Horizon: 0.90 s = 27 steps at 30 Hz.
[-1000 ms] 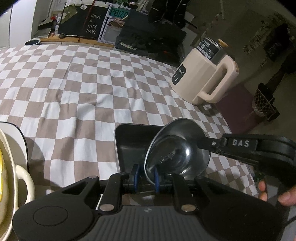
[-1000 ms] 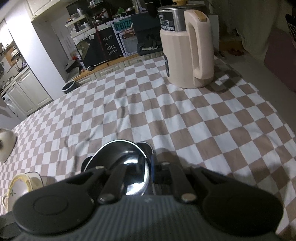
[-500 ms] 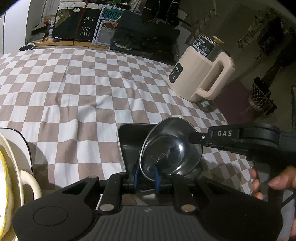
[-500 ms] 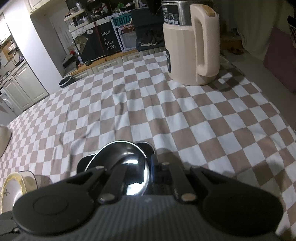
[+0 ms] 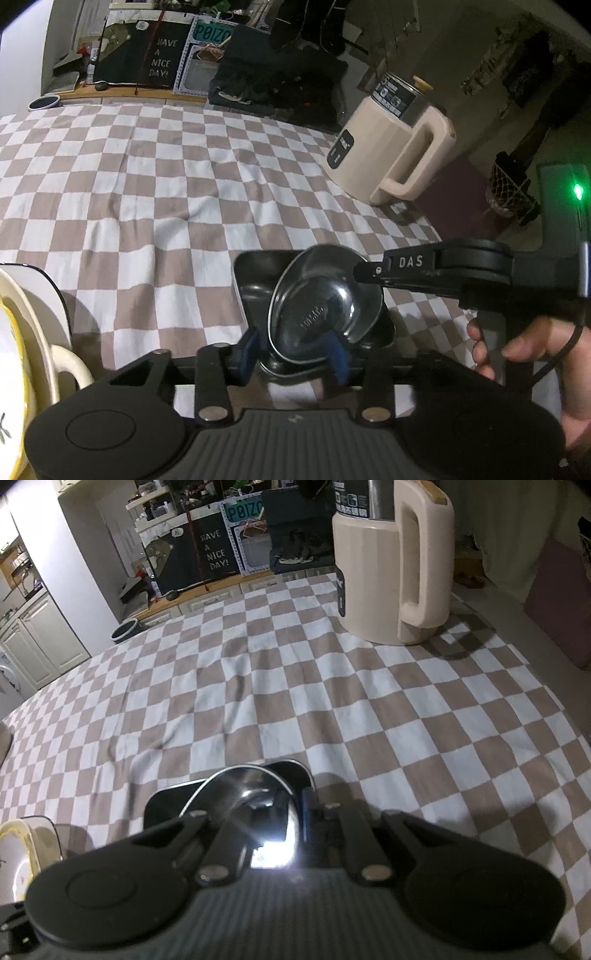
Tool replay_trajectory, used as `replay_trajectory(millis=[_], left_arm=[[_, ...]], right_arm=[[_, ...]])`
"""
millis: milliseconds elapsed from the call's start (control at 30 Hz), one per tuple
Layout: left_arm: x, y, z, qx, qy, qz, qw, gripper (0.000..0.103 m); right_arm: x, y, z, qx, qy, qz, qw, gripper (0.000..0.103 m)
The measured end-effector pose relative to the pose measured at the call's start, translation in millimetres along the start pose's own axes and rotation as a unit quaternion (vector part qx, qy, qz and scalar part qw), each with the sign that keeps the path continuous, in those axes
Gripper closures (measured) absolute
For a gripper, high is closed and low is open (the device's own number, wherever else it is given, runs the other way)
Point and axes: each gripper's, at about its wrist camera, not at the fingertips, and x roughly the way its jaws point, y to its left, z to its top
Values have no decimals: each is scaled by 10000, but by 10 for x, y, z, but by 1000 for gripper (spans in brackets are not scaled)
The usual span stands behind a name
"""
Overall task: Organize plates and bowls
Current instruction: 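Lower the steel bowl into the steel pan and open both tools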
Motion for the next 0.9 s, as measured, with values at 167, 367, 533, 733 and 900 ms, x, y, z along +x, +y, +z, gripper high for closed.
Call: replay_trajectory(millis=[167, 367, 533, 733, 900], left_arm=[[-53, 60, 69, -149, -139, 163, 9997, 22], [-54, 229, 187, -614, -165, 387, 9972, 0], [9, 361, 281, -901, -41, 574, 9943, 0], [29, 438, 343, -1005, -90, 750, 9921, 0], [82, 395, 332, -685, 149, 953, 9930, 0]], right_arm=[[-83, -51, 18, 106, -221, 375, 9990, 66], [-225, -209, 21, 180, -309, 291, 9989, 35], [-263, -379, -23, 53, -81, 181, 9998, 38], [-193, -369, -101, -287, 372, 230, 9986, 48], [-89, -355, -98, -286, 475, -31, 9985, 51]])
